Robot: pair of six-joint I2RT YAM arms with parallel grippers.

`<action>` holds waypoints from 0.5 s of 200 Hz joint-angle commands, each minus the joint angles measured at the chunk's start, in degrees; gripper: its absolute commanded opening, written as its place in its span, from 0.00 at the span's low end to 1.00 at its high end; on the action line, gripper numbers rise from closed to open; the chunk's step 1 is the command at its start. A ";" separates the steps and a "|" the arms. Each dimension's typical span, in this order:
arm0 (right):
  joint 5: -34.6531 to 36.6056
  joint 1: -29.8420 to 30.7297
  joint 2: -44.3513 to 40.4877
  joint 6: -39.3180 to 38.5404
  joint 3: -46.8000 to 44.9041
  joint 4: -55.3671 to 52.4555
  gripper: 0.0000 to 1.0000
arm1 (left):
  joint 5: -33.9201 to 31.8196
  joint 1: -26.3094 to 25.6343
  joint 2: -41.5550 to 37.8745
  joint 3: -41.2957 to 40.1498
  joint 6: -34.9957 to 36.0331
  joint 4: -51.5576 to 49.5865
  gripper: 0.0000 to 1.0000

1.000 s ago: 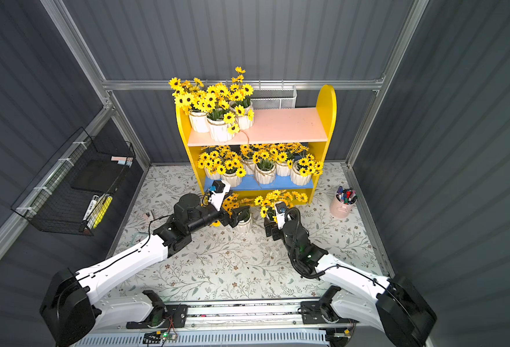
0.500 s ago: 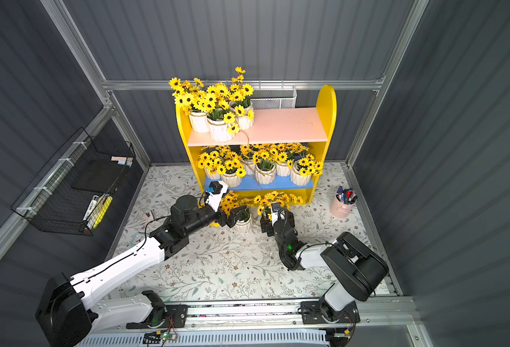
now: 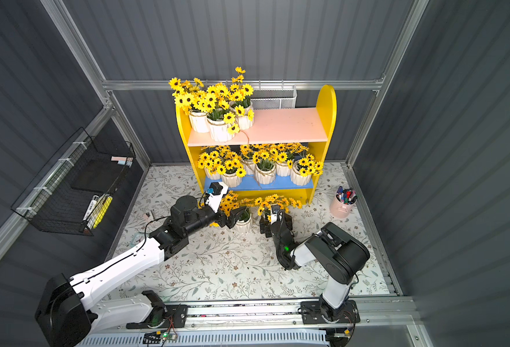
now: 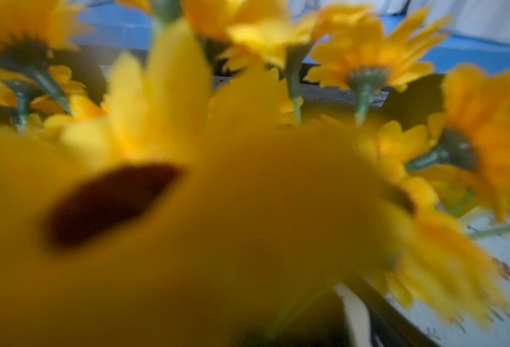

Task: Take the sunflower pots off the shelves
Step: Place the sunflower pot at the center of the board.

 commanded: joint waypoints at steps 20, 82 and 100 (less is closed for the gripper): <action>0.74 2.26 3.49 3.63 -0.15 9.36 0.00 | -0.31 0.18 -1.92 -0.69 1.40 0.27 1.00; 1.38 3.10 15.22 3.15 -0.17 20.11 0.00 | -0.43 0.18 -2.74 -0.97 1.67 0.49 1.00; 1.09 3.24 18.02 1.33 1.67 20.12 0.00 | -0.62 0.18 -2.83 -0.97 1.86 0.33 1.00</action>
